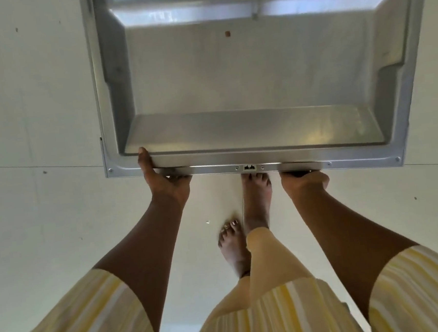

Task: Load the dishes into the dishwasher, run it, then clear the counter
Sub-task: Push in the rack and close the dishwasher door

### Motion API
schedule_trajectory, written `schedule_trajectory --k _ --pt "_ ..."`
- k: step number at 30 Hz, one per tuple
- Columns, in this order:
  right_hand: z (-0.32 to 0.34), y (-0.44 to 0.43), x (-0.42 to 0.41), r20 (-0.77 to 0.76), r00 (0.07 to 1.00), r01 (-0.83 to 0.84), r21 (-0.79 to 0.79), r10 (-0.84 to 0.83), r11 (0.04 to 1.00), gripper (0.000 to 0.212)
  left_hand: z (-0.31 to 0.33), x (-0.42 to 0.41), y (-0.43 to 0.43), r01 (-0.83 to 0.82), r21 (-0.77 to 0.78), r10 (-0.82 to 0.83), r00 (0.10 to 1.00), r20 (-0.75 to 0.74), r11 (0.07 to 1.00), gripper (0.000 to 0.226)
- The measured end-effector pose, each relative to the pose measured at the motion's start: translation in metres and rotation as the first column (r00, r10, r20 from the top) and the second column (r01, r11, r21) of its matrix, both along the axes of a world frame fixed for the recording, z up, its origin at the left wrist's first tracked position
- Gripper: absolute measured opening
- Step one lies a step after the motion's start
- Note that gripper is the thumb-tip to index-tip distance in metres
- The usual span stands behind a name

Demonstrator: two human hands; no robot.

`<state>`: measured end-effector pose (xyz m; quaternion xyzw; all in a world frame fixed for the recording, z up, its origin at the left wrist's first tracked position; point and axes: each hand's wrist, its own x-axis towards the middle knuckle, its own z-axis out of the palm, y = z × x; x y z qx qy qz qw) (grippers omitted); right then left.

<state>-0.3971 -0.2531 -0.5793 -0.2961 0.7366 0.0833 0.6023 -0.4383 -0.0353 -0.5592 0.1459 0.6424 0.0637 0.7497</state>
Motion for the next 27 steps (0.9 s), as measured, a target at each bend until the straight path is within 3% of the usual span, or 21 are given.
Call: schedule_trajectory --k 2,5,11,18,22,24,27 --pt "0.031 -0.008 0.012 0.103 0.991 -0.086 0.037 0.082 0.996 0.041 0.026 0.001 -0.003 -0.046 0.048 0.046 0.999 -0.002 0.998 0.061" --pt "0.108 -0.010 0.022 0.181 0.968 0.159 0.085 -0.172 0.984 0.040 0.094 0.007 0.000 0.009 0.068 -0.006 0.999 -0.049 0.998 0.067" --pt "0.282 -0.021 0.060 0.216 0.961 0.120 0.240 -0.173 0.963 0.038 0.278 0.049 0.010 0.105 0.090 -0.094 0.989 -0.117 0.990 0.065" --pt "0.467 -0.003 0.152 0.439 0.897 -0.111 0.321 -0.044 0.940 0.030 0.469 0.128 0.034 0.082 0.066 -0.090 0.986 0.137 0.994 0.022" --pt "0.531 0.009 0.213 0.543 0.839 -0.244 0.311 0.039 0.918 0.028 0.523 0.194 0.048 0.118 0.147 -0.148 0.966 0.214 0.982 0.030" --pt "0.550 0.013 0.241 0.557 0.829 -0.263 0.307 0.051 0.915 0.029 0.543 0.218 0.054 0.128 0.171 -0.162 0.965 0.204 0.977 0.043" --pt "0.573 0.023 0.284 0.597 0.802 -0.251 0.322 0.010 0.913 0.026 0.569 0.263 0.064 0.090 0.201 -0.136 0.964 0.227 0.975 0.045"
